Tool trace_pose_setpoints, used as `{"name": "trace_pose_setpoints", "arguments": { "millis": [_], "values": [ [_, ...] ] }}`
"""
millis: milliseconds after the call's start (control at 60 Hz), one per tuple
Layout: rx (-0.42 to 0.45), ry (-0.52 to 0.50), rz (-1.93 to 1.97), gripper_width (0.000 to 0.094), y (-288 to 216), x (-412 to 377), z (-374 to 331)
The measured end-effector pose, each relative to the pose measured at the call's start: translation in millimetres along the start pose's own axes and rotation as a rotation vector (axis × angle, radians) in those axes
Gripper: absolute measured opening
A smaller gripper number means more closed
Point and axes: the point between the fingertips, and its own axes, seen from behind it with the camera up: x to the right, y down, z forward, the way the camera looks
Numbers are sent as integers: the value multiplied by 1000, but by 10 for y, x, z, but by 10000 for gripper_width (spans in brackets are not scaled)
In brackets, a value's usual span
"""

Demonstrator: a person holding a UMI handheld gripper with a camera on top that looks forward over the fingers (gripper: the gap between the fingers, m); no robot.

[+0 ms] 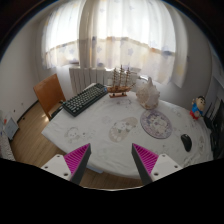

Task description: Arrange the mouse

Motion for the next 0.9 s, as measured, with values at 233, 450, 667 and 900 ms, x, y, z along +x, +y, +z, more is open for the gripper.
{"name": "trace_pose_setpoints", "arguments": {
  "millis": [233, 450, 667, 900],
  "values": [
    [-6, 129, 75, 853, 226, 1095, -27],
    [-32, 321, 152, 849, 704, 2370, -176],
    [-46, 421, 229, 852, 1152, 3325, -242],
    [27, 409, 238, 854, 1186, 3912, 210]
  ]
}}
